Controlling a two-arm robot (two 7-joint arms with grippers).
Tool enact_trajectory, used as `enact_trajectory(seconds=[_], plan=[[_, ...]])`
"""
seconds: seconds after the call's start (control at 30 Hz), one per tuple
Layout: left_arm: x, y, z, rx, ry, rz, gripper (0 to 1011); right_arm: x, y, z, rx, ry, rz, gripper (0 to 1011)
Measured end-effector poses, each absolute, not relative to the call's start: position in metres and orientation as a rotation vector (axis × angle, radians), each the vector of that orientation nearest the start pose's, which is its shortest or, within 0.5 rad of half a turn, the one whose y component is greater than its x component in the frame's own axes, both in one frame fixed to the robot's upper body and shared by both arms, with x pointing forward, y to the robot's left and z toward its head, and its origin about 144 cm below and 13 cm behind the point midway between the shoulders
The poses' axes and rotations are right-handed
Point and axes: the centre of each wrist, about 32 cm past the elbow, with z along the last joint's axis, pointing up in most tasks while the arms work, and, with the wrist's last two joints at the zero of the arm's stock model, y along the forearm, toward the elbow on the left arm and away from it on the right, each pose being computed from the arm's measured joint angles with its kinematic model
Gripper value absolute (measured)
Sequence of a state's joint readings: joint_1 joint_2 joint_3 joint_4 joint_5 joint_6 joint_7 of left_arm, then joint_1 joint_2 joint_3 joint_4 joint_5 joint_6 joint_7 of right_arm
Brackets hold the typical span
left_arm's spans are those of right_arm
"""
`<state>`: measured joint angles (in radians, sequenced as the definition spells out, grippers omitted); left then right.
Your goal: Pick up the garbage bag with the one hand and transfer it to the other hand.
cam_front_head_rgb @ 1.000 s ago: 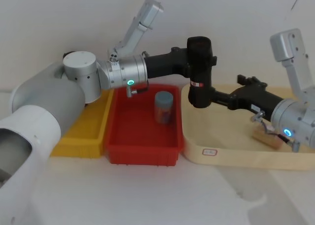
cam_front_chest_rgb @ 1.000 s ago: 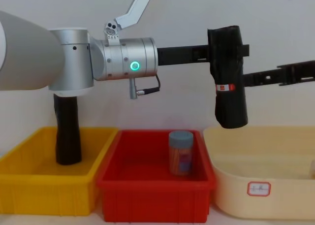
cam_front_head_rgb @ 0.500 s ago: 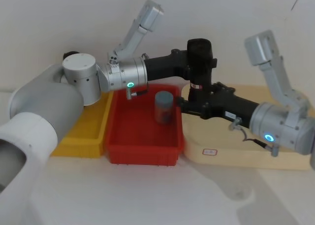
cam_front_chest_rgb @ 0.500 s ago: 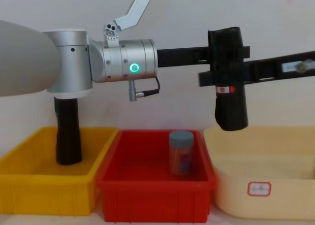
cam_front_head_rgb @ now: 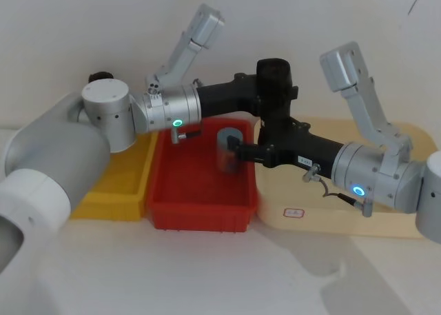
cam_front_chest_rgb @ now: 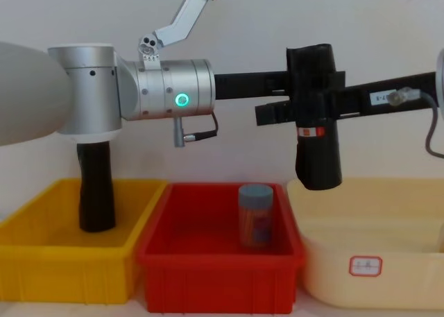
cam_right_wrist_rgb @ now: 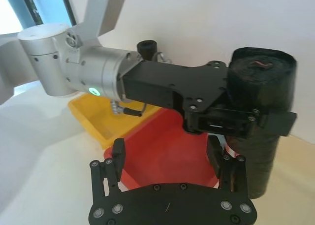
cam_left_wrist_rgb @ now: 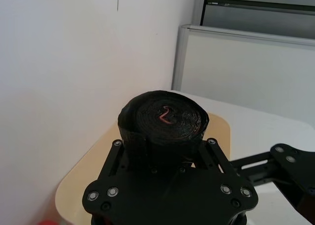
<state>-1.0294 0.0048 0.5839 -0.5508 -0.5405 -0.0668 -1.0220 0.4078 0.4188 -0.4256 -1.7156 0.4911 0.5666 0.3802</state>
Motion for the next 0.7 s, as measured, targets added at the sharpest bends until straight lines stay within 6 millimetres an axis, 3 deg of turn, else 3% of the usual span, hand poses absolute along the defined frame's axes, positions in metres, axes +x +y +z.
enact_trajectory(seconds=[0.7], plan=[[0.68, 0.144, 1.269, -0.018, 0.015, 0.294, 429, 0.512, -0.218, 1.282, -0.272, 0.133, -0.811, 1001]])
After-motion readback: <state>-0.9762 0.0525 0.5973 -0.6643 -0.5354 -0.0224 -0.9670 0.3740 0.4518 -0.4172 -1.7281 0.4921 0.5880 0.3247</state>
